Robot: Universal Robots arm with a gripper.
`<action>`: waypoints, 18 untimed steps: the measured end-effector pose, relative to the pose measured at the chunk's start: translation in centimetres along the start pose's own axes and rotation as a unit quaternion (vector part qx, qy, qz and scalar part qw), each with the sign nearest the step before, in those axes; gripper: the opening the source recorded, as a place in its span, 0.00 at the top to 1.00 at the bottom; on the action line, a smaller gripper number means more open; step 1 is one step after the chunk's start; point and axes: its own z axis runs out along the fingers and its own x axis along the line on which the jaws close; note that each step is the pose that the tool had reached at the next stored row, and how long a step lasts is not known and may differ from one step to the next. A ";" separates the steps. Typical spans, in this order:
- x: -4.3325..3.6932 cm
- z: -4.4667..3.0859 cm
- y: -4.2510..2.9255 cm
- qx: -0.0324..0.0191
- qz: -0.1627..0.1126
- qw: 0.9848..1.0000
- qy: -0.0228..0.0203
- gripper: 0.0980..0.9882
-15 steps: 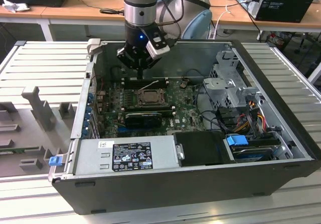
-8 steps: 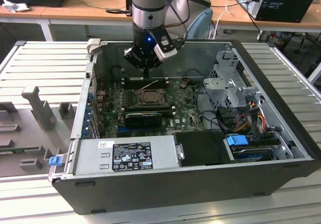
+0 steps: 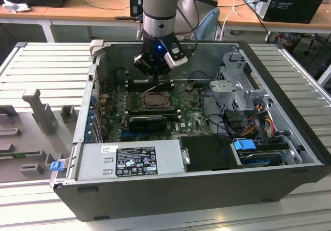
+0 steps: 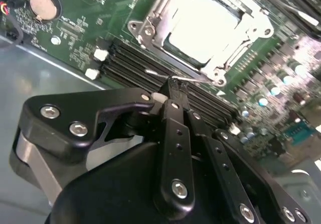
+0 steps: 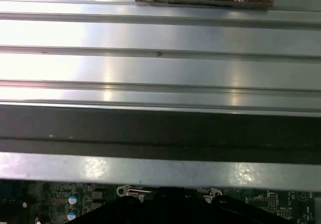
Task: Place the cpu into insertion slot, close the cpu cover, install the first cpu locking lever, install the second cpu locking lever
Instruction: 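Install the first cpu locking lever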
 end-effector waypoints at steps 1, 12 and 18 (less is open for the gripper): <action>-0.14 0.19 -0.02 0.000 0.000 1.000 0.000 0.99; -1.14 1.53 -0.15 0.000 -0.006 1.000 0.000 0.99; -1.57 2.29 -0.21 0.002 -0.007 1.000 0.000 0.99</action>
